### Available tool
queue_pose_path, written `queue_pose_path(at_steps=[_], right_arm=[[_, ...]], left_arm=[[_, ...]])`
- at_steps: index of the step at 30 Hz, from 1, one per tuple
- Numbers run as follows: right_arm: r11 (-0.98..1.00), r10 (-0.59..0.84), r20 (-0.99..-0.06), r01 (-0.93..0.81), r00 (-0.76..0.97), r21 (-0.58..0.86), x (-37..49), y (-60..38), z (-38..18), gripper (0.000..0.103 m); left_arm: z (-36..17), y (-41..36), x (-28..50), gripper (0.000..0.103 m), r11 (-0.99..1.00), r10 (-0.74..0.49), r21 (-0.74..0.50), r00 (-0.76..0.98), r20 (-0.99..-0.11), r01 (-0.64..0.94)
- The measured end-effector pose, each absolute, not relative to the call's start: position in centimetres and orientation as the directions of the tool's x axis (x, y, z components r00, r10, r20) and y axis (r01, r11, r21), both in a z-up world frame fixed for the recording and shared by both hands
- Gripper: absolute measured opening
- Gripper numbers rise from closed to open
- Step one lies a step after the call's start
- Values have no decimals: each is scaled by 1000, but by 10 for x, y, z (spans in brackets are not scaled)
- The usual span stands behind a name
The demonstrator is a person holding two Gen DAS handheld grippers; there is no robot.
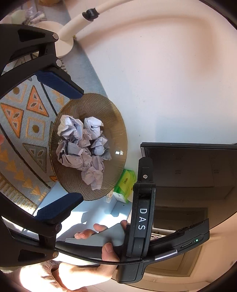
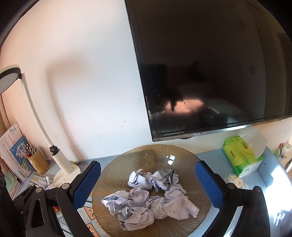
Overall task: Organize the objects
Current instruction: 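Open the left tool over the bowl while the right tool releases its paper, then move both open tools back to the plush toys by the lamp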
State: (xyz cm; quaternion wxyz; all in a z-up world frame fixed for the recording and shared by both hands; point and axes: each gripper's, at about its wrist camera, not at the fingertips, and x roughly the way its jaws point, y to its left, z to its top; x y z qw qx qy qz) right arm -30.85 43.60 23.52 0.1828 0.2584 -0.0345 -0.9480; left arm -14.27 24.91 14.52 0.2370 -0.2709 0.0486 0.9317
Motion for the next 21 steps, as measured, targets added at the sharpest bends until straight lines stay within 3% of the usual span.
queue_pose_path(at_steps=[12, 17, 21], right_arm=[[-875, -476, -442, 461, -760, 150, -252, 347, 261, 103], [-838, -523, -479, 529, -705, 136, -238, 292, 244, 103], [-805, -567, -516, 565, -641, 182, -237, 253, 215, 103]], left_arm=[[177, 107, -98, 102, -967, 247, -67, -841, -482, -246], [162, 43, -80, 102, -994, 109, -27, -866, -488, -110], [134, 3, -76, 102, -998, 55, -45, -838, -542, -36]])
